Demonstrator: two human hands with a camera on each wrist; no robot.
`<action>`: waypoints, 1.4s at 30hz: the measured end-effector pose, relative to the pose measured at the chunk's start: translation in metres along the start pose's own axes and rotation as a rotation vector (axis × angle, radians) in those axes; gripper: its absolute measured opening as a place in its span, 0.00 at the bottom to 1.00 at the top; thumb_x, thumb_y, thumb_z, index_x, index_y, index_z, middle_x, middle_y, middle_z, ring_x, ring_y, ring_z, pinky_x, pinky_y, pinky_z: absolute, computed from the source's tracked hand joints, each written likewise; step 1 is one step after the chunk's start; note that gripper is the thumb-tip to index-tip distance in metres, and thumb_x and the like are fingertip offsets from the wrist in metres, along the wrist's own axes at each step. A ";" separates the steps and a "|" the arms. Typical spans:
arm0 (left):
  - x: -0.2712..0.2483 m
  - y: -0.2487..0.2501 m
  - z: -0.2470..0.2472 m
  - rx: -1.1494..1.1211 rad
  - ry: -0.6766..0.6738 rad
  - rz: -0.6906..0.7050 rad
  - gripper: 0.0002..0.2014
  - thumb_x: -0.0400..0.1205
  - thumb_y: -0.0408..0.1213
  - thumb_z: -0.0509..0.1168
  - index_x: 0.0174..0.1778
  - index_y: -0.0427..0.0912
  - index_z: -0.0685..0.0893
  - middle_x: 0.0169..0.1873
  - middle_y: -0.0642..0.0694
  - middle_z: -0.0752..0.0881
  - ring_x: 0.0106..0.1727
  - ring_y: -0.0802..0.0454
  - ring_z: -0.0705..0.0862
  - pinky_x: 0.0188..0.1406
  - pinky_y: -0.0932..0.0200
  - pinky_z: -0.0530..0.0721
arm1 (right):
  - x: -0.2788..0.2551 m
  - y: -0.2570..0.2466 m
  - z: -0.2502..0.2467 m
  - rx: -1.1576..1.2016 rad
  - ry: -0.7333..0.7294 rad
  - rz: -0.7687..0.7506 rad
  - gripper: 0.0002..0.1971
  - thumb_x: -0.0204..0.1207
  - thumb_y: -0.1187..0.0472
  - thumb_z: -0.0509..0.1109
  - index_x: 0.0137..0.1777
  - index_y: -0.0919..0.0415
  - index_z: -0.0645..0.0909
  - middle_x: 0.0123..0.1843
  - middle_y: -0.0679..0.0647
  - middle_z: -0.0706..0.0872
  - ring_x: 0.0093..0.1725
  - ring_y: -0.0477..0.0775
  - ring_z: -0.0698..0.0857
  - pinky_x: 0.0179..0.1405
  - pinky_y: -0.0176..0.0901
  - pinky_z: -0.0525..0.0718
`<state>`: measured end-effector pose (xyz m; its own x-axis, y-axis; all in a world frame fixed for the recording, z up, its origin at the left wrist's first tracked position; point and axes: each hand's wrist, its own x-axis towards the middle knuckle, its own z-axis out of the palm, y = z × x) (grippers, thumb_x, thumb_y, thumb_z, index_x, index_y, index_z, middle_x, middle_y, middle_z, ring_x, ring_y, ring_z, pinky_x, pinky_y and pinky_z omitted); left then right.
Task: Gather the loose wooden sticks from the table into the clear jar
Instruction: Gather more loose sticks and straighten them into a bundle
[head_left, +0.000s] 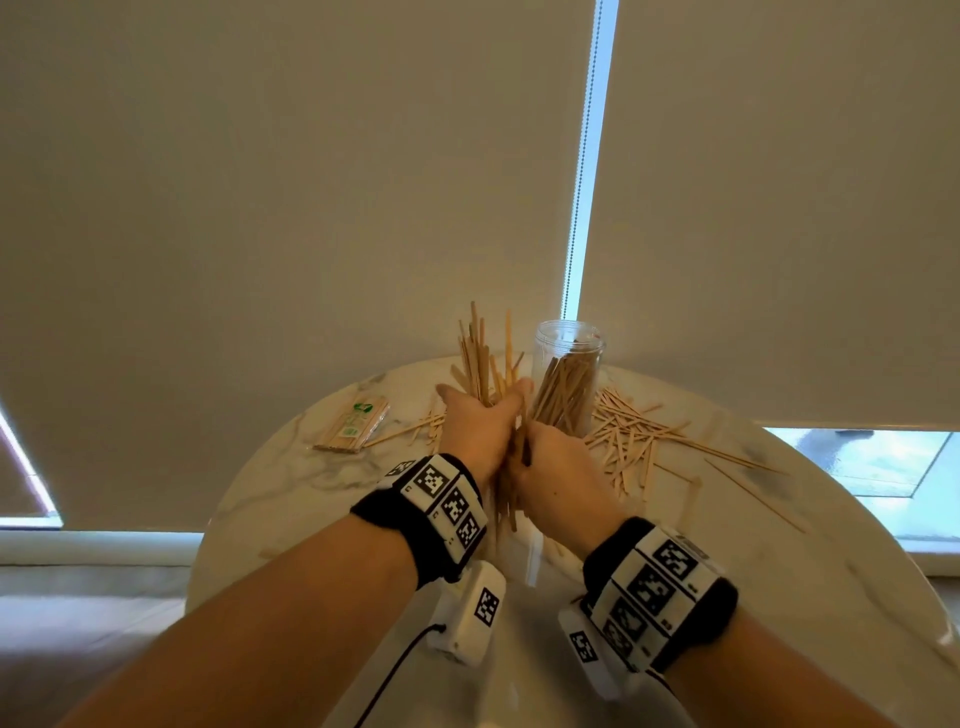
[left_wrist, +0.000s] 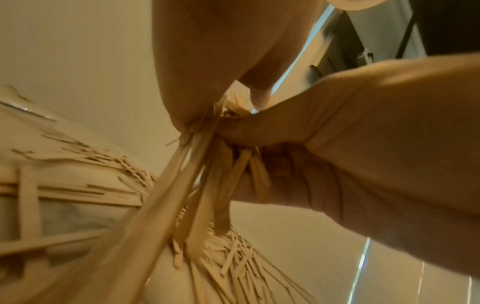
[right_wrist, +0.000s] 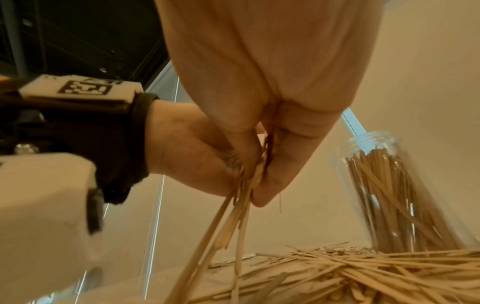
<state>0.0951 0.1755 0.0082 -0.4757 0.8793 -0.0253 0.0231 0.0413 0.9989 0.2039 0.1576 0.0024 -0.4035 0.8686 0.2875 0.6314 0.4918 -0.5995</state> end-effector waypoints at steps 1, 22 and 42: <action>0.002 -0.001 -0.002 0.002 -0.044 0.007 0.44 0.73 0.61 0.75 0.78 0.38 0.71 0.59 0.44 0.89 0.60 0.44 0.88 0.62 0.45 0.86 | 0.001 0.000 0.001 -0.008 -0.008 -0.007 0.09 0.83 0.58 0.62 0.45 0.57 0.82 0.36 0.51 0.89 0.35 0.52 0.89 0.39 0.52 0.90; 0.007 -0.013 0.002 -0.239 -0.105 0.164 0.24 0.83 0.66 0.56 0.45 0.45 0.75 0.27 0.50 0.75 0.26 0.55 0.75 0.29 0.56 0.77 | 0.021 0.007 -0.013 -0.172 0.045 0.012 0.16 0.81 0.47 0.69 0.35 0.52 0.88 0.28 0.48 0.86 0.31 0.46 0.85 0.34 0.40 0.83; -0.004 0.016 -0.008 -0.522 -0.241 0.193 0.12 0.88 0.44 0.62 0.58 0.39 0.75 0.25 0.51 0.71 0.25 0.56 0.70 0.29 0.57 0.79 | 0.008 0.008 -0.009 -0.062 -0.133 -0.028 0.10 0.81 0.52 0.71 0.49 0.58 0.87 0.39 0.50 0.90 0.38 0.50 0.89 0.43 0.49 0.89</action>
<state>0.0906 0.1688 0.0244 -0.2915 0.9330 0.2111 -0.3742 -0.3144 0.8725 0.2118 0.1688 0.0064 -0.5030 0.8410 0.1991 0.6567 0.5217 -0.5445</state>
